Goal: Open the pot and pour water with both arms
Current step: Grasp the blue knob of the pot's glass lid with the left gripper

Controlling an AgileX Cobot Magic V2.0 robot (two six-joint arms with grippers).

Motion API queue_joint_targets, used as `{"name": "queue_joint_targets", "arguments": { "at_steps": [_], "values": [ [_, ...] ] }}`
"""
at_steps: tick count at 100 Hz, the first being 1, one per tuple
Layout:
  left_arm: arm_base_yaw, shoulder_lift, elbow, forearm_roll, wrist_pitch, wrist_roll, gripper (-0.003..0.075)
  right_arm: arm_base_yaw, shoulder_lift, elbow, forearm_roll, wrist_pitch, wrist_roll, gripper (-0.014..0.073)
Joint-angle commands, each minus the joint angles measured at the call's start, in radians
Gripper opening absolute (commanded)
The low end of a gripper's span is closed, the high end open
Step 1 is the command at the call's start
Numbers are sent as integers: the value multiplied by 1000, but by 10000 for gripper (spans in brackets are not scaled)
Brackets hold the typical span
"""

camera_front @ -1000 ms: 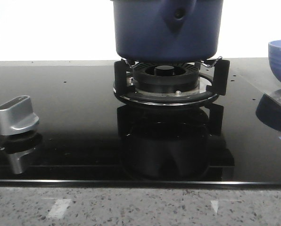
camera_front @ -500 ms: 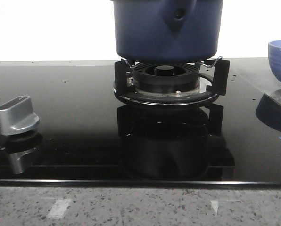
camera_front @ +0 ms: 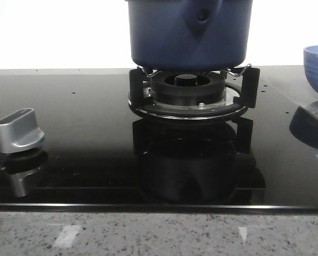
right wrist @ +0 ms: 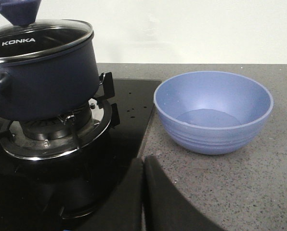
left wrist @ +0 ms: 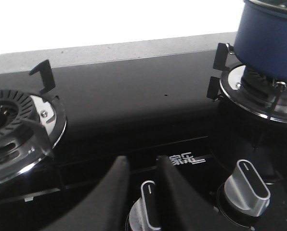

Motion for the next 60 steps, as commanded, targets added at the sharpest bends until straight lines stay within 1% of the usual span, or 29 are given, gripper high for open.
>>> {"name": "queue_joint_targets", "arguments": {
  "at_steps": [1, 6, 10, 21, 27, 31, 42, 51, 60],
  "values": [
    [-8, 15, -36, -83, -68, 70, 248, 4, 19, -38, -4, -82, -12, -43],
    [-8, 15, -36, -135, -70, 103, 317, 4, 19, -38, -4, -93, -12, -1],
    [-8, 15, -36, -175, -74, 121, 349, 4, 19, -38, -4, -99, -12, 46],
    [-12, 15, -36, -287, -74, 140, 335, 4, 19, -38, 20, -118, -12, 175],
    [-21, 15, -36, -353, -74, 202, 314, 4, 19, -38, 51, -119, -12, 225],
    [-30, 15, -36, -394, -74, 254, 301, 4, 19, -38, 66, -119, -12, 241],
    [-57, 15, -36, -538, -74, 432, 272, 4, 19, -38, 81, -119, -12, 240],
    [-80, 15, -36, -653, -72, 570, 272, 4, 19, -38, 81, -119, -12, 241],
    [-97, 15, -36, -730, -62, 653, 272, 4, 22, -45, 86, -119, -12, 241]
  ]
}}
